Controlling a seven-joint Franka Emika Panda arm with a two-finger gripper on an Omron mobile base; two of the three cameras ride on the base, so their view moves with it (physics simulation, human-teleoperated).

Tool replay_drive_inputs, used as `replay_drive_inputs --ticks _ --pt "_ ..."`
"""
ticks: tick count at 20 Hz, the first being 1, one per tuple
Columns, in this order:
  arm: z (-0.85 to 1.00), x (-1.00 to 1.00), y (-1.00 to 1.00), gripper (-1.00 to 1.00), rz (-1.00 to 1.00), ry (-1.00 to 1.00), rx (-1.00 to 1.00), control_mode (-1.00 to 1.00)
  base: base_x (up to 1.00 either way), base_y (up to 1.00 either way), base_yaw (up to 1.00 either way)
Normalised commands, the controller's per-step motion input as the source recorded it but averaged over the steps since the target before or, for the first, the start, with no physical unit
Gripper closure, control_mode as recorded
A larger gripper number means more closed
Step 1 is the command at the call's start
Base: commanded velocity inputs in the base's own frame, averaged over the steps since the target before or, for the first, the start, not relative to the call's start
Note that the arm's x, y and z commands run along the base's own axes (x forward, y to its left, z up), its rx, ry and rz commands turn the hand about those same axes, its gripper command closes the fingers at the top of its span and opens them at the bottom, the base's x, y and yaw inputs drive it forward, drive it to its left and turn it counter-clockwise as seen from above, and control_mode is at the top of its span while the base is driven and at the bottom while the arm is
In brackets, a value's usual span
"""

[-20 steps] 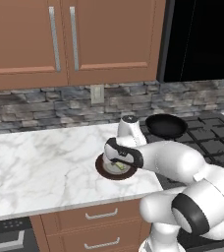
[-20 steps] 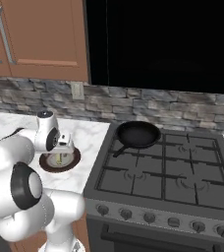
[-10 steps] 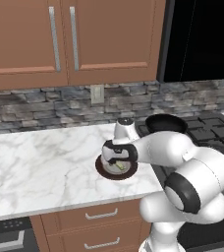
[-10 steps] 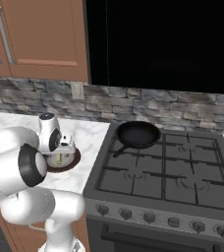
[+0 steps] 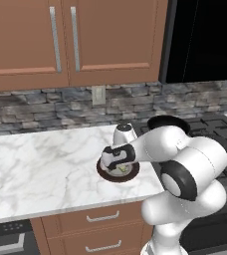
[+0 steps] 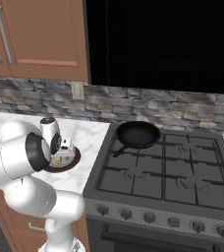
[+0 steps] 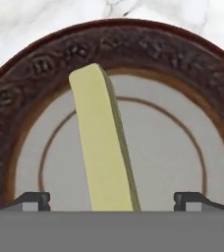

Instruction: Pick up the butter stick and place it in the pan. Then turn on the burner for the pan.

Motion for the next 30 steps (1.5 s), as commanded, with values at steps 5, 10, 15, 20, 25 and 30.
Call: replay_drive_inputs --ticks 5,10,15,20,25,30 --pt "-0.2 0.0 0.02 1.0 0.0 0.04 0.0 -1.0 0.0 0.0 0.0" --pt "-0.01 -0.05 -0.01 1.0 0.0 -0.03 0.01 -1.0 0.0 0.0 0.0" --pt "0.15 -0.39 -0.28 1.0 0.0 -0.16 0.0 -1.0 0.0 0.0 0.0" --pt "0.52 -0.41 -0.53 1.0 0.0 -0.26 0.0 -1.0 0.0 0.0 0.0" --pt "0.65 -0.3 -0.63 1.0 0.0 -0.24 0.01 -1.0 0.0 0.0 0.0" --pt "0.58 -0.08 -0.81 1.0 0.0 -0.13 0.08 -1.0 0.0 0.0 0.0"
